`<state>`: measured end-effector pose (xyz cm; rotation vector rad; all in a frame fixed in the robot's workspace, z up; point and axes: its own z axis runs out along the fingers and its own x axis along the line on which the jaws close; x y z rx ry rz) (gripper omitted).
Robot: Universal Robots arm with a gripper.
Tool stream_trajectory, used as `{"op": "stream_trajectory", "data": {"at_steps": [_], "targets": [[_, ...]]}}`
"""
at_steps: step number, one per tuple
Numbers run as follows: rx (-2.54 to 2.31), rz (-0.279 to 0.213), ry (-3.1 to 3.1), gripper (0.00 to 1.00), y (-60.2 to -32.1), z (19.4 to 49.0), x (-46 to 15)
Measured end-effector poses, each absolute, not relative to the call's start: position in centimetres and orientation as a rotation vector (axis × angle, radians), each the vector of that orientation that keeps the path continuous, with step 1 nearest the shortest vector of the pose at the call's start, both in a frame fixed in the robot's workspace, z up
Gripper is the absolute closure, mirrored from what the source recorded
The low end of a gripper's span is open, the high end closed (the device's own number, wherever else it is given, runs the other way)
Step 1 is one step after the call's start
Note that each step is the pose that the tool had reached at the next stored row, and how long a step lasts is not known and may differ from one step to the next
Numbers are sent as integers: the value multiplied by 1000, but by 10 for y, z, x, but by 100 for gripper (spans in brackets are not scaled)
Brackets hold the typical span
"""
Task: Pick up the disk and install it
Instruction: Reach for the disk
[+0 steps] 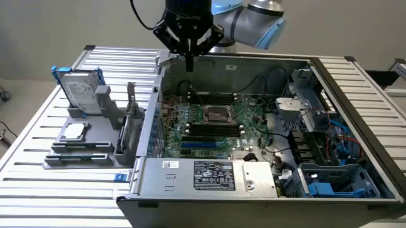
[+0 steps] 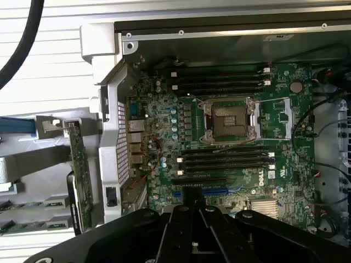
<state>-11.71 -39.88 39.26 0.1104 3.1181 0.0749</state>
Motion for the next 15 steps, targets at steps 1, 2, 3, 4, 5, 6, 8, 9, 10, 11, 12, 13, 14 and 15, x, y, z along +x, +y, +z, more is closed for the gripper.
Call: {"op": "stream_trajectory", "data": {"at_steps": [1, 2, 3, 4, 5, 6, 8, 9, 10, 11, 12, 13, 14, 15], "targets": [[110, 75, 3118, 89, -399, 393, -117], [110, 75, 3118, 89, -399, 393, -117], [110, 75, 3118, 89, -399, 393, -117], [111, 75, 3118, 89, -399, 393, -117], [110, 75, 3118, 89, -399, 393, -117], [110, 75, 3118, 89, -399, 393, -117], [110, 75, 3118, 89, -399, 393, -117], [110, 75, 3118, 89, -399, 393, -117], [110, 75, 3118, 89, -399, 393, -117], [110, 75, 3118, 89, -398, 393, -119], [110, 75, 3116, 89, -397, 392, -124], [110, 74, 3115, 89, -396, 393, -128], [110, 74, 3113, 89, -395, 392, -133], [110, 74, 3113, 89, -393, 392, -137]]}}
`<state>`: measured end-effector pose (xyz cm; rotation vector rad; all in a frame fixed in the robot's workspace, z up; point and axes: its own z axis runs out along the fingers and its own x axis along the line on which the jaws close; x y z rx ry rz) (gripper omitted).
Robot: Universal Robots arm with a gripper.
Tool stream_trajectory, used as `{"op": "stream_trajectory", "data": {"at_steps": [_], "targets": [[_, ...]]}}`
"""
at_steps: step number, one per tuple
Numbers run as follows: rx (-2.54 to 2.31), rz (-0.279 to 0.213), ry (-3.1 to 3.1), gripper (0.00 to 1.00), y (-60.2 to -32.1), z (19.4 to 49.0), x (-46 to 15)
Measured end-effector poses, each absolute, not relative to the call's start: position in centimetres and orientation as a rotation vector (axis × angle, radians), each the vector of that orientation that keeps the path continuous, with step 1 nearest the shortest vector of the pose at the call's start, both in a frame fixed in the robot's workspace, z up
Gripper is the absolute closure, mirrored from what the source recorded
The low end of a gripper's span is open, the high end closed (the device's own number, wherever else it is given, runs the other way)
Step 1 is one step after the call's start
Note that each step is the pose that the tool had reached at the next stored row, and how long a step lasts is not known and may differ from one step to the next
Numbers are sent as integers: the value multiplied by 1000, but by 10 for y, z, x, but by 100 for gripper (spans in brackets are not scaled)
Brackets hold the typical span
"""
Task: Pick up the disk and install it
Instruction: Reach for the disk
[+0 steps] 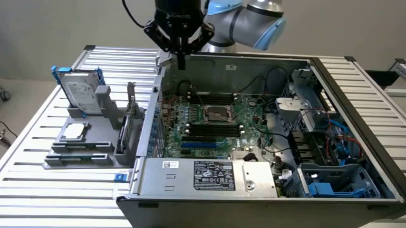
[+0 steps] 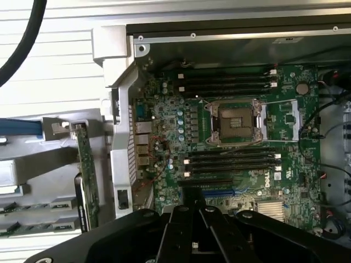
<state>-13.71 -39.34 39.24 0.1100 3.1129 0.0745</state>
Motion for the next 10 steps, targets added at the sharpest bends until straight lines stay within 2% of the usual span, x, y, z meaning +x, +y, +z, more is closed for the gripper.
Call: {"op": "stream_trajectory", "data": {"at_steps": [10], "targets": [[110, 74, 3113, 89, -381, 392, -182]]}}
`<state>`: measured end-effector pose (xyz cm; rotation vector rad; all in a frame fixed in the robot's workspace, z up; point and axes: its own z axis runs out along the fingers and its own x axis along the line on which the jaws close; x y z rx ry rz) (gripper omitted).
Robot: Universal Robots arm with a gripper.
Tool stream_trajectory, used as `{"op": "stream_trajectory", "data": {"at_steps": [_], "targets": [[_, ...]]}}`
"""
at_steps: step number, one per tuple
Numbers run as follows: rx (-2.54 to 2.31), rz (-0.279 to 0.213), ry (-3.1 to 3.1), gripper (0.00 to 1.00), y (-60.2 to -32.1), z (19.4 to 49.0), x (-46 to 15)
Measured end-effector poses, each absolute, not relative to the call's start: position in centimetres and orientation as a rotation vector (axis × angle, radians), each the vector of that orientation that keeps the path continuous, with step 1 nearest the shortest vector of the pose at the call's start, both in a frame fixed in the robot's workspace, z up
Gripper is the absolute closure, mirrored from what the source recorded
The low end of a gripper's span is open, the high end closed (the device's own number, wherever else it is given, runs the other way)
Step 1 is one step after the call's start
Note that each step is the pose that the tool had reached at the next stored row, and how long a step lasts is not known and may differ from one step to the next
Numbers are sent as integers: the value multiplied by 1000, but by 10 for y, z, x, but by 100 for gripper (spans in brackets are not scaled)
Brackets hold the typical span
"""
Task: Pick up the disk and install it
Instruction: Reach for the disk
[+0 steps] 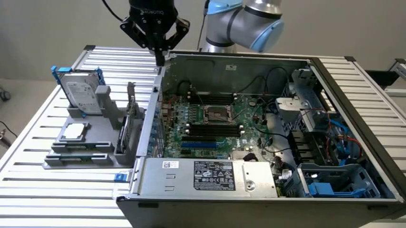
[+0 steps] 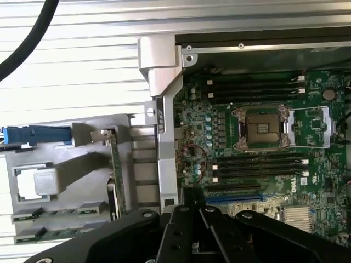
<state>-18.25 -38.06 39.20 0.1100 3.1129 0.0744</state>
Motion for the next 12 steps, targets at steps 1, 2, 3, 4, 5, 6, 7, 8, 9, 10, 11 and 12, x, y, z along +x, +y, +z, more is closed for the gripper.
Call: {"op": "stream_trajectory", "data": {"at_steps": [1, 2, 3, 4, 5, 6, 7, 8, 9, 10, 11, 12], "targets": [[110, 74, 3113, 89, -379, 392, -187], [110, 74, 3113, 89, -378, 392, -192], [110, 74, 3113, 89, -376, 392, -196], [110, 74, 3113, 89, -374, 392, -201], [110, 75, 3113, 89, -372, 391, -205], [110, 74, 3113, 89, -371, 391, -210], [110, 75, 3113, 89, -369, 390, -214], [110, 80, 3113, 89, -369, 389, -219], [110, 86, 3113, 89, -368, 388, -224], [110, 91, 3113, 89, -367, 388, -228], [110, 94, 3113, 89, -366, 388, -233], [110, 95, 3113, 89, -365, 387, -237]]}}
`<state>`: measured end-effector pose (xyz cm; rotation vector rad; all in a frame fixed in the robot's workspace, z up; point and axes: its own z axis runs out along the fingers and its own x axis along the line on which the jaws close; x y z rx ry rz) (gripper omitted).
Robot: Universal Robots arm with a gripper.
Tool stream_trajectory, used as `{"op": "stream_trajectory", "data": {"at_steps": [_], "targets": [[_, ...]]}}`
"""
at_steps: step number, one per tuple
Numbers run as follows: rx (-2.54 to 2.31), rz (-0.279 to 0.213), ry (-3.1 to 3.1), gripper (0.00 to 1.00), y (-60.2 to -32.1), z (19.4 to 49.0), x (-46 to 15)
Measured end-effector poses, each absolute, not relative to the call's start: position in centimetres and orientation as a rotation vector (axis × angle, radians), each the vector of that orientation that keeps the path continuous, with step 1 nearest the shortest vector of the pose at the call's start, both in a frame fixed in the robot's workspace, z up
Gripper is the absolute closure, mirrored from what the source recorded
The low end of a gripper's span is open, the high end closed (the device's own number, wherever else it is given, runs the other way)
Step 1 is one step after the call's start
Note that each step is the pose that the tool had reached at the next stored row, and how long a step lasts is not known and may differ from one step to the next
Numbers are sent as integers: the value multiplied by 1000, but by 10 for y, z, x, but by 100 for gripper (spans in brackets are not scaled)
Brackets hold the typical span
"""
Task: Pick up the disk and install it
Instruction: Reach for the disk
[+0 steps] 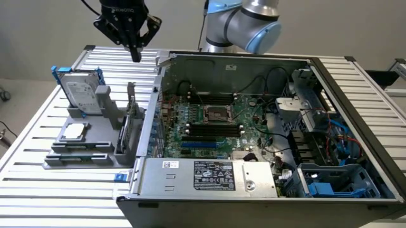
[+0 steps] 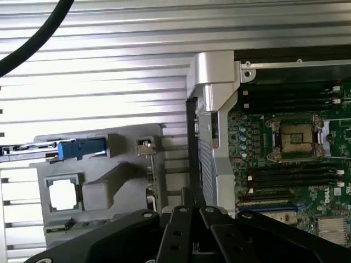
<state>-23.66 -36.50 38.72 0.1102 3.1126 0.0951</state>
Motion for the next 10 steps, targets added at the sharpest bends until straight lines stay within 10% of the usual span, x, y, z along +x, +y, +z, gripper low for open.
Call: {"op": "stream_trajectory", "data": {"at_steps": [10], "targets": [[110, 100, 3113, 89, -346, 384, -267]]}}
